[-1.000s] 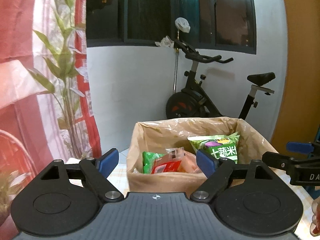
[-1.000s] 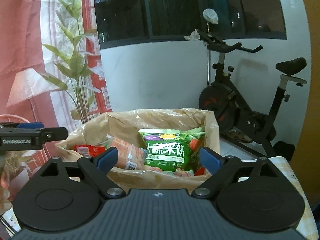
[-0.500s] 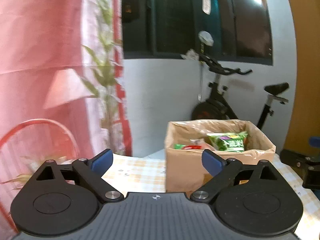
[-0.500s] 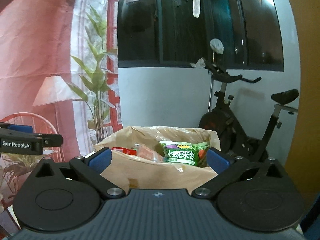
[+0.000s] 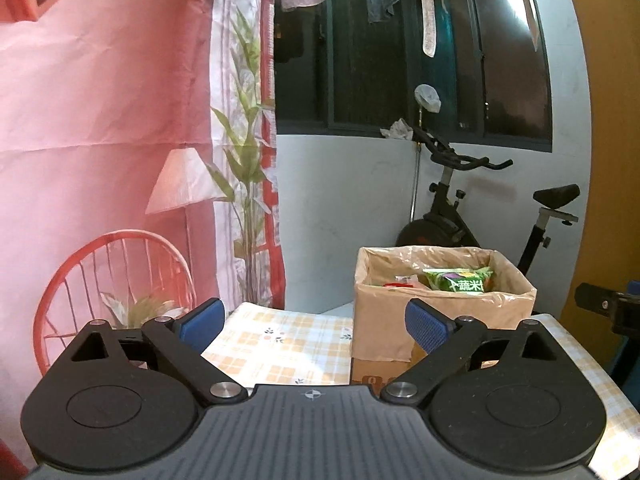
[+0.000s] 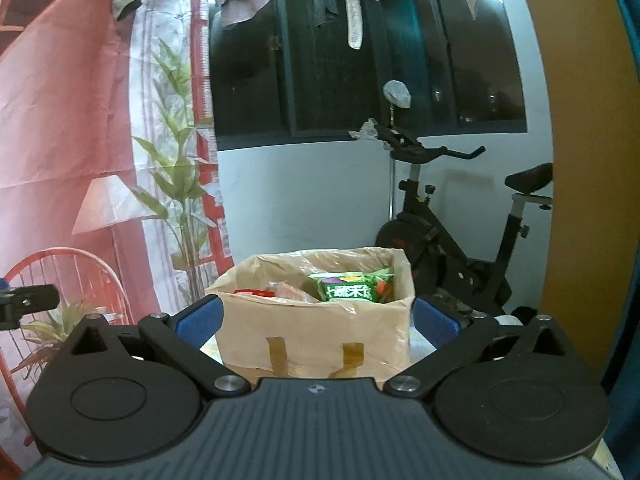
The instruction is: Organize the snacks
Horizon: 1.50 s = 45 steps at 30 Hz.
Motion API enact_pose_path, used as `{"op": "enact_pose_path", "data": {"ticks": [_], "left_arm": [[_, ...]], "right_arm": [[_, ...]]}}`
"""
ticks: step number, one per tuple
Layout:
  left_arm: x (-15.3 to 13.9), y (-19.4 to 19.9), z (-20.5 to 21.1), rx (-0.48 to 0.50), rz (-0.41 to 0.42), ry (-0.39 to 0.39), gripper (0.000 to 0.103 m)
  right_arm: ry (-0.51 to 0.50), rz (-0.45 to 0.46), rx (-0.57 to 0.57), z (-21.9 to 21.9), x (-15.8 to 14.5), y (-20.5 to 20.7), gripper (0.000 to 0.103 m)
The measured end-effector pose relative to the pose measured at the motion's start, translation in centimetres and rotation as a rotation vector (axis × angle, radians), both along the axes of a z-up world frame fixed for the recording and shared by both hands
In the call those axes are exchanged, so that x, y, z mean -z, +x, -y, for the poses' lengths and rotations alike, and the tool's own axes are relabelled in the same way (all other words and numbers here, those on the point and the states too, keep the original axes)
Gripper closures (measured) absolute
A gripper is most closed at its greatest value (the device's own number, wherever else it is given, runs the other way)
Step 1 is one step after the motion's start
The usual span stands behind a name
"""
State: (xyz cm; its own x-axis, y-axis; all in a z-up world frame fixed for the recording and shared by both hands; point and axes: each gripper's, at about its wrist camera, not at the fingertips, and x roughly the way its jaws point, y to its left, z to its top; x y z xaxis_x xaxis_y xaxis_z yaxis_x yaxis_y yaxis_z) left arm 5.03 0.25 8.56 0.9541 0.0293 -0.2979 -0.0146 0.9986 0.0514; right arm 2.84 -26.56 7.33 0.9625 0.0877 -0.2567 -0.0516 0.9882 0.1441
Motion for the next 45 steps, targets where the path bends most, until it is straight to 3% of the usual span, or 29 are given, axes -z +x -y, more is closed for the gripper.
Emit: {"op": "enact_pose_path", "data": {"ticks": [45], "left_arm": [[0.6,-0.1,-0.9,-0.012,0.010,0.000,0.005]], "right_arm": [[0.040,-0.013,-0.047,-0.1,0.9,-1.0,0.000]]}}
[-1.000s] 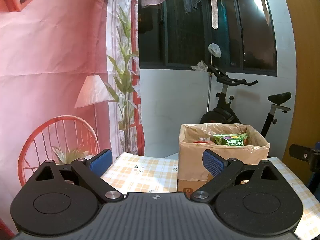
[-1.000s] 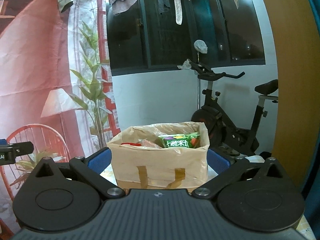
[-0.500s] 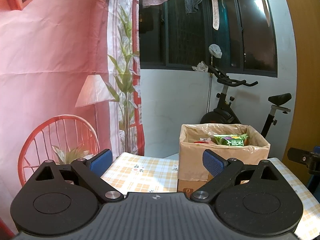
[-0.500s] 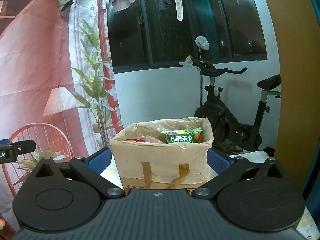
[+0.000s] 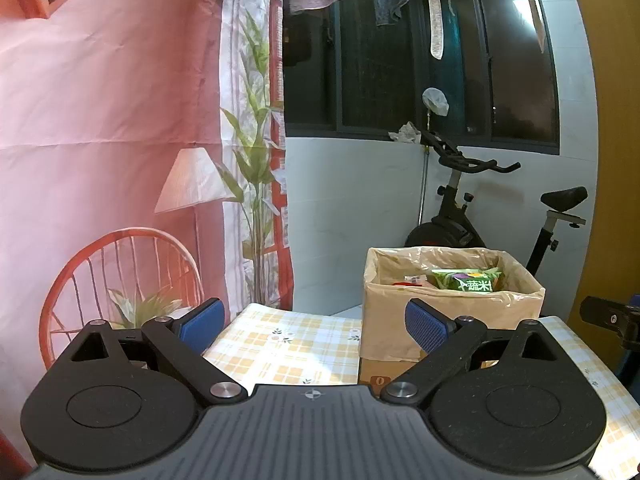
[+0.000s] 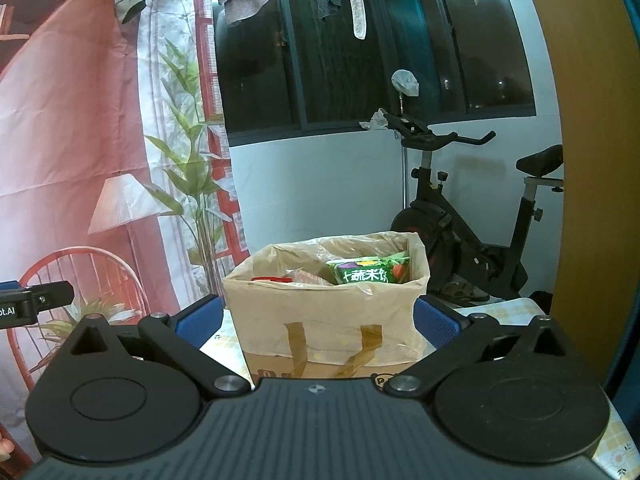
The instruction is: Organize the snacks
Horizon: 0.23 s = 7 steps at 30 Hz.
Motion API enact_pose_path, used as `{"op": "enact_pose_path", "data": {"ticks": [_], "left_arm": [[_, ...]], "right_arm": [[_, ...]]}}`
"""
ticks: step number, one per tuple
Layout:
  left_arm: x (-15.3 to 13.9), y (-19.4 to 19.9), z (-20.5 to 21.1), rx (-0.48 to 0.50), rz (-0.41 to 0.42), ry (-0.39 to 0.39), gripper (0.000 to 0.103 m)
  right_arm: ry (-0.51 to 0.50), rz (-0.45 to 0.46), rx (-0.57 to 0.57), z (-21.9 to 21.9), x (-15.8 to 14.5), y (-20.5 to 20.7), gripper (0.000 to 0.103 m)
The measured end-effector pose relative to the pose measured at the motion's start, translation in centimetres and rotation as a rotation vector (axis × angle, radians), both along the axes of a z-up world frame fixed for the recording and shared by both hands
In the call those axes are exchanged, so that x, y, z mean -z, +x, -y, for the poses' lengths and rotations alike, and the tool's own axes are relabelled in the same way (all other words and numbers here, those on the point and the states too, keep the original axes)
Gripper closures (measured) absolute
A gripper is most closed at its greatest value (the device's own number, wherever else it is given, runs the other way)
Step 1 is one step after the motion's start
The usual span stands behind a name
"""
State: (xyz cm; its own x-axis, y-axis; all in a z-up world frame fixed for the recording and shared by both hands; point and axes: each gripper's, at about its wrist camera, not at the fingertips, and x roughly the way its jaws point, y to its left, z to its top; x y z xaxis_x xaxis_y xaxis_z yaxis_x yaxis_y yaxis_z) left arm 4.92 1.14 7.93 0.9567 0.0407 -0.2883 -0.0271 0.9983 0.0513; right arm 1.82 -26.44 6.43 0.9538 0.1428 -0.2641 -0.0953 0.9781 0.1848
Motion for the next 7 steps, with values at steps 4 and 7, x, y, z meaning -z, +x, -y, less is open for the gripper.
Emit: {"op": "enact_pose_path", "data": {"ticks": [4,7], "left_arm": [[-0.02,-0.13,0.12,-0.002,0.007,0.000,0.005],[0.00,-0.30,0.29,-0.001,0.013,0.006,0.005]], "right_arm": [[0.000,-0.001,0.001,-0.10,0.00,0.00,0.000],[-0.002,-0.002,-0.002,-0.24,0.04,0.01,0.000]]}}
